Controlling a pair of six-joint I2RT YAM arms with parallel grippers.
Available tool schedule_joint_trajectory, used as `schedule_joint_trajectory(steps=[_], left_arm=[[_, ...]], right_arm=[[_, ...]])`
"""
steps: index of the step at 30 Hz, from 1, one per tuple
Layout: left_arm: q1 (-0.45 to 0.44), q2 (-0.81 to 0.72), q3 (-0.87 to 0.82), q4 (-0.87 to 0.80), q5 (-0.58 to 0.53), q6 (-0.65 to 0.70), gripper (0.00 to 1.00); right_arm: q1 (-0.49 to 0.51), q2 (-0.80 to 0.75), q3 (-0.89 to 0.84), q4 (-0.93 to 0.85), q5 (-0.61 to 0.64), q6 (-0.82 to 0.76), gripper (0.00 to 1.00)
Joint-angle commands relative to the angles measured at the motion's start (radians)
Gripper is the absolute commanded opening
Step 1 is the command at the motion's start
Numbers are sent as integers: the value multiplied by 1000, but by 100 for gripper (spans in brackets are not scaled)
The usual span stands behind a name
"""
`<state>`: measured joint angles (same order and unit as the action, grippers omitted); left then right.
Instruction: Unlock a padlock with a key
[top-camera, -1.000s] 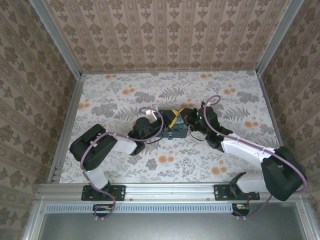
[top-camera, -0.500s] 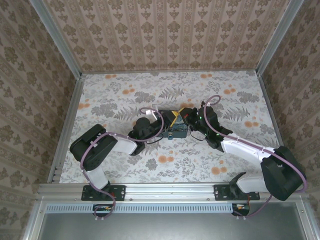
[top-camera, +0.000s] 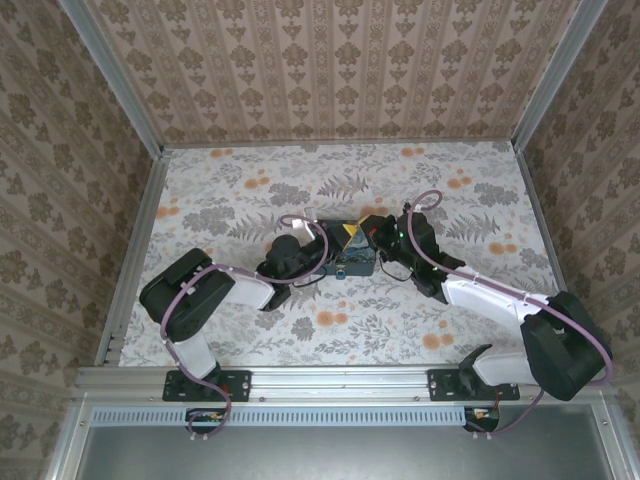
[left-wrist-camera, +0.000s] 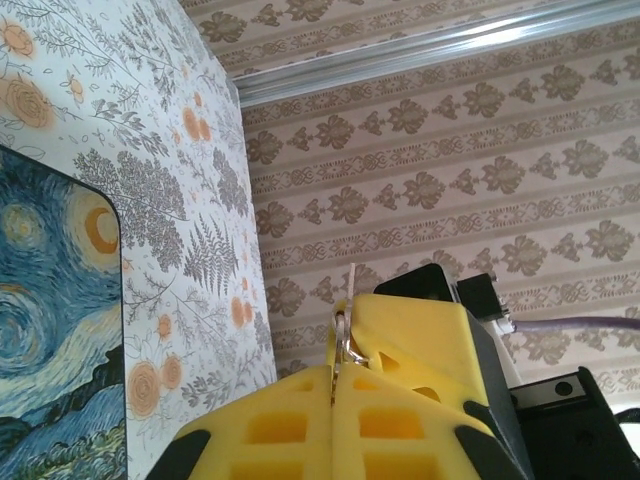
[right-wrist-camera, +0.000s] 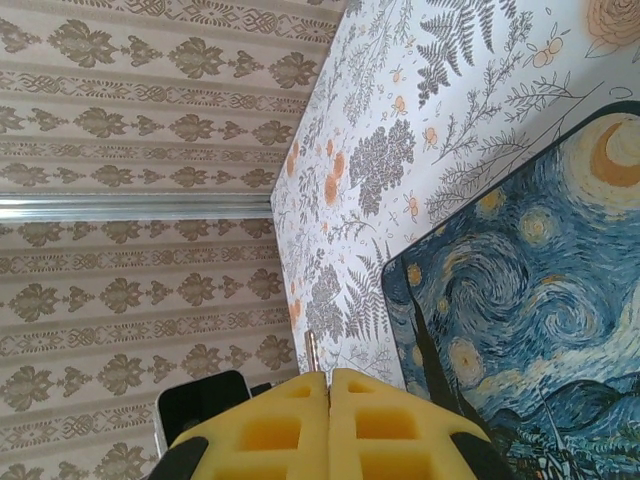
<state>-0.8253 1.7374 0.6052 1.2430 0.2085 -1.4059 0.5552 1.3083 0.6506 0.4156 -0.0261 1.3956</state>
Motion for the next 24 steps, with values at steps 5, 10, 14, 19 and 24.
schedule_joint_trajectory(steps=[5,10,14,19,24], left_arm=[[22,-77,19,-86,63,63,0],[75,-256,95,-593,190,325,0],[83,-360,274,-1156,177,728,0],[123,-373,403,-1422,254,1006,0],[187,-366,448,-1506,382,1136,0]], right_arm=[[-51,-96,-45,-68,21,-31,38],[-130,-227,-90,-175,-15,-115,45],[-183,-251,-81,-197,-120,-211,51],[-208,-191,-40,-110,-311,-383,54],[-216,-125,-20,29,-508,-532,54]])
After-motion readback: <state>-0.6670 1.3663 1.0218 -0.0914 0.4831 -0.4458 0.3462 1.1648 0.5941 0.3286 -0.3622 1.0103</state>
